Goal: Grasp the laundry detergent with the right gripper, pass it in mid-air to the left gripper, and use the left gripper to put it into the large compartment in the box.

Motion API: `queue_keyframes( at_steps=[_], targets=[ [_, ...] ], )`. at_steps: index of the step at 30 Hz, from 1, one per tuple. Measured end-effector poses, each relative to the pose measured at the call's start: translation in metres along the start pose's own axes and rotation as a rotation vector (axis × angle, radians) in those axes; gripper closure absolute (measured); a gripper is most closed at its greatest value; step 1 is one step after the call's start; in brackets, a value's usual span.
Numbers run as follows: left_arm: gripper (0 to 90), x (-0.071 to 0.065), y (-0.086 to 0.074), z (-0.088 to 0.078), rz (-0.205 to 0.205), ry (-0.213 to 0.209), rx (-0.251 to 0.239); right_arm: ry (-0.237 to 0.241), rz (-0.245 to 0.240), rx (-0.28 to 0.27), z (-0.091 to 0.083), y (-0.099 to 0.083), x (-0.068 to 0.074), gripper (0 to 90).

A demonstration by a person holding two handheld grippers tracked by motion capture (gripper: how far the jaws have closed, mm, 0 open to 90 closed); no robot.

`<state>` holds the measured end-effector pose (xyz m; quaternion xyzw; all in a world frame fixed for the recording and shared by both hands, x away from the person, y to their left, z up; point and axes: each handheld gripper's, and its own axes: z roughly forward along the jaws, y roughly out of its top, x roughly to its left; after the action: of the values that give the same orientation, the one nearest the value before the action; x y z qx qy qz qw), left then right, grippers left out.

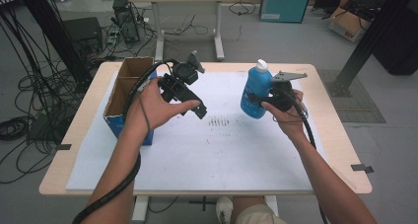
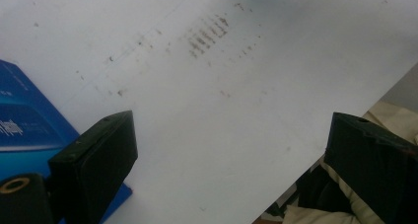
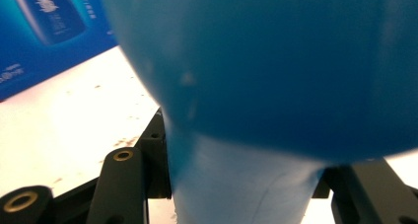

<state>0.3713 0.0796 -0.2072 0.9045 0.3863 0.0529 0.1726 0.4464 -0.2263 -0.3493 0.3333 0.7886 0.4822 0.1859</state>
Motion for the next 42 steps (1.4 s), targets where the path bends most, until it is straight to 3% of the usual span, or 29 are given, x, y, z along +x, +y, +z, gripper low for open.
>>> queue_keyframes(
  at_steps=[12,17,23,28,29,30,32,34,38,42],
  targets=[
    [5.9,0.009,0.001,-0.021,0.059,-0.012,0.006,0.115,-0.060,0.019,0.003,0.027,0.031,45.0],
    [5.9,0.012,-0.001,-0.030,0.081,-0.006,0.019,0.171,-0.134,0.024,0.009,0.035,0.043,44.9],
    [5.9,0.011,-0.002,-0.032,0.070,-0.023,0.007,0.208,-0.130,0.039,0.012,0.037,0.055,44.7],
    [6.0,0.010,0.001,-0.033,0.101,-0.021,0.030,0.237,-0.153,0.051,0.016,0.037,0.061,44.7],
    [6.0,0.009,0.003,-0.033,0.109,0.003,0.050,0.244,-0.156,0.052,0.017,0.036,0.062,44.7],
    [5.7,0.006,0.006,-0.033,0.127,0.053,0.083,0.251,-0.157,0.057,0.017,0.036,0.063,44.6],
    [5.9,0.003,0.011,-0.038,0.150,0.051,0.093,0.261,-0.152,0.062,0.018,0.034,0.066,44.6],
    [5.7,-0.001,0.017,-0.048,0.173,0.091,0.093,0.282,-0.160,0.062,0.020,0.032,0.070,44.5],
    [5.6,-0.003,0.022,-0.054,0.199,0.100,0.099,0.316,-0.166,0.068,0.021,0.031,0.076,44.5],
    [5.4,-0.007,0.030,-0.056,0.248,0.111,0.112,0.383,-0.195,0.079,0.023,0.030,0.087,44.4]
  ],
)
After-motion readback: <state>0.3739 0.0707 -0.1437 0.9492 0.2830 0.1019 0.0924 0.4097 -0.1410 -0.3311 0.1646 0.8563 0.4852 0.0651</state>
